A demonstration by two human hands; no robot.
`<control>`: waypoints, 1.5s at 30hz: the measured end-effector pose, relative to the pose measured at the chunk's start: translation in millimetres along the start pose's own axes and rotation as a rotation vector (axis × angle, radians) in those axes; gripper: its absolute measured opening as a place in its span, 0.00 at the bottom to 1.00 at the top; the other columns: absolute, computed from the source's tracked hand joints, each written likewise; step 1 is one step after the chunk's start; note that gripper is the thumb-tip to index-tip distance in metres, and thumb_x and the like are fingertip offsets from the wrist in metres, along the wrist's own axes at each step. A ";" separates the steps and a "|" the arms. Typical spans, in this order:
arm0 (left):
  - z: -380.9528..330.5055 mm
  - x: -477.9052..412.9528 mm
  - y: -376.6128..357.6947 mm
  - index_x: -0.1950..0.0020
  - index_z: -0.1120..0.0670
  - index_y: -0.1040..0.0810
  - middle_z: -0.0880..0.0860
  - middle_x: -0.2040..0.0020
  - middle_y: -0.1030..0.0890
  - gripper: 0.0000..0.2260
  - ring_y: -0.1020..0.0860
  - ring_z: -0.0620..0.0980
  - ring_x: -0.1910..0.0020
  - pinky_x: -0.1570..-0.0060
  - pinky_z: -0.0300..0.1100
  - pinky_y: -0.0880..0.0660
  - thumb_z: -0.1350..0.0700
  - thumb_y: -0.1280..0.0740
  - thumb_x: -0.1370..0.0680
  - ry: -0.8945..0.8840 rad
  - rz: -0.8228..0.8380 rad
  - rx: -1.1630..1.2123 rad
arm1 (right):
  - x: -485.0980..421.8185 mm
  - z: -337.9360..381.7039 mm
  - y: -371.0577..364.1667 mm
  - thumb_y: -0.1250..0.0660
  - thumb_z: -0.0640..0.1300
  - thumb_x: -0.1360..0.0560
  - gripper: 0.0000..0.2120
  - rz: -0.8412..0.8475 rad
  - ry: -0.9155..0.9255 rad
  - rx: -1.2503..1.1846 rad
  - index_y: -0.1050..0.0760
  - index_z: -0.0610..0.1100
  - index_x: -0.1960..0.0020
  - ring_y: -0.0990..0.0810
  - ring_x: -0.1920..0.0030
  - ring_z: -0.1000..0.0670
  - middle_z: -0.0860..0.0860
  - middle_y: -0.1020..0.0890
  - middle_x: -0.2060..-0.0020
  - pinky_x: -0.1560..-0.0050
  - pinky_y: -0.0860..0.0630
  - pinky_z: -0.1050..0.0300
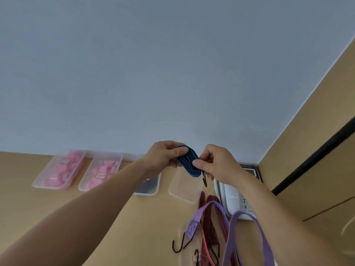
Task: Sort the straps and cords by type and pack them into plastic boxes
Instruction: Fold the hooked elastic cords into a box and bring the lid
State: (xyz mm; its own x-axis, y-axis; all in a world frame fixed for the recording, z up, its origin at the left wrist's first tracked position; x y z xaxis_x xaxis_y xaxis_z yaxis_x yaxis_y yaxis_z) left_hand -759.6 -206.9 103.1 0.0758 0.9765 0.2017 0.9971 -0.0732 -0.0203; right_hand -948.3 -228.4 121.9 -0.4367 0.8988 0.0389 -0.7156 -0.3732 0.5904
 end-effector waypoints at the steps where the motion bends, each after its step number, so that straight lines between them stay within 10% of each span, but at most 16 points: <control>1: 6.1 -10.8 4.0 0.46 0.57 0.17 0.57 0.56 0.15 0.09 0.20 0.51 0.62 0.59 0.43 0.23 0.55 0.29 0.23 0.007 -0.011 -0.024 | -7.6 -3.4 -5.2 0.26 0.47 0.27 0.12 -0.024 -0.033 0.007 0.28 0.44 0.60 0.24 0.78 0.51 0.51 0.20 0.75 0.73 0.28 0.61; 11: 84.7 -79.1 11.2 0.35 0.63 0.29 0.60 0.47 0.19 0.16 0.18 0.56 0.52 0.50 0.50 0.20 0.58 0.39 0.21 0.186 0.142 -0.843 | -49.1 -74.0 -68.3 0.30 0.46 0.30 0.12 -0.317 -0.462 0.217 0.25 0.36 0.60 0.21 0.66 0.46 0.43 0.19 0.67 0.72 0.32 0.57; 14: 99.2 -87.4 4.7 0.51 0.57 0.27 0.56 0.58 0.21 0.03 0.20 0.55 0.59 0.60 0.45 0.23 0.61 0.40 0.22 0.199 0.223 -0.953 | -49.9 -91.9 -86.9 0.30 0.44 0.30 0.08 -0.328 -0.519 0.209 0.25 0.40 0.58 0.23 0.66 0.50 0.50 0.22 0.67 0.75 0.35 0.64; 17: 106.8 -91.6 1.0 0.64 0.51 0.38 0.51 0.69 0.27 0.13 0.21 0.54 0.62 0.62 0.43 0.27 0.63 0.40 0.23 0.197 0.265 -1.022 | -55.5 -100.3 -102.0 0.30 0.44 0.29 0.08 -0.342 -0.560 0.211 0.28 0.42 0.55 0.22 0.62 0.48 0.48 0.22 0.62 0.71 0.32 0.59; 28: 112.5 -90.2 6.8 0.63 0.53 0.33 0.61 0.59 0.15 0.11 0.17 0.54 0.67 0.59 0.46 0.18 0.64 0.38 0.23 0.290 0.316 -0.815 | -62.2 -107.7 -138.7 0.34 0.46 0.23 0.12 -0.257 -0.396 0.387 0.27 0.42 0.42 0.21 0.49 0.44 0.45 0.21 0.48 0.52 0.24 0.51; 45: 118.8 -93.3 16.5 0.44 0.57 0.35 0.57 0.64 0.17 0.10 0.18 0.52 0.71 0.71 0.40 0.23 0.66 0.41 0.23 0.397 0.318 -0.584 | -65.0 -116.0 -137.5 0.35 0.44 0.22 0.11 -0.259 -0.279 0.317 0.21 0.46 0.41 0.22 0.49 0.48 0.50 0.21 0.46 0.54 0.31 0.59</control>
State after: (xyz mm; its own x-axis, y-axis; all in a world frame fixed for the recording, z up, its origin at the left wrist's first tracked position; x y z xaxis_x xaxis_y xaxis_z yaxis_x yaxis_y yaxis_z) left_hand -750.8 -275.1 -32.3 0.2447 0.7530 0.6108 0.7599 -0.5402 0.3615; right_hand -884.8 -262.2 -55.3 -0.0728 0.9962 0.0476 -0.5612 -0.0804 0.8237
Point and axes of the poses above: each hand's wrist, its own x-axis away from the middle knuckle, its own y-axis out of the back of the hand, z = x × y, the point moved 4 cm from there along -x, towards the middle knuckle
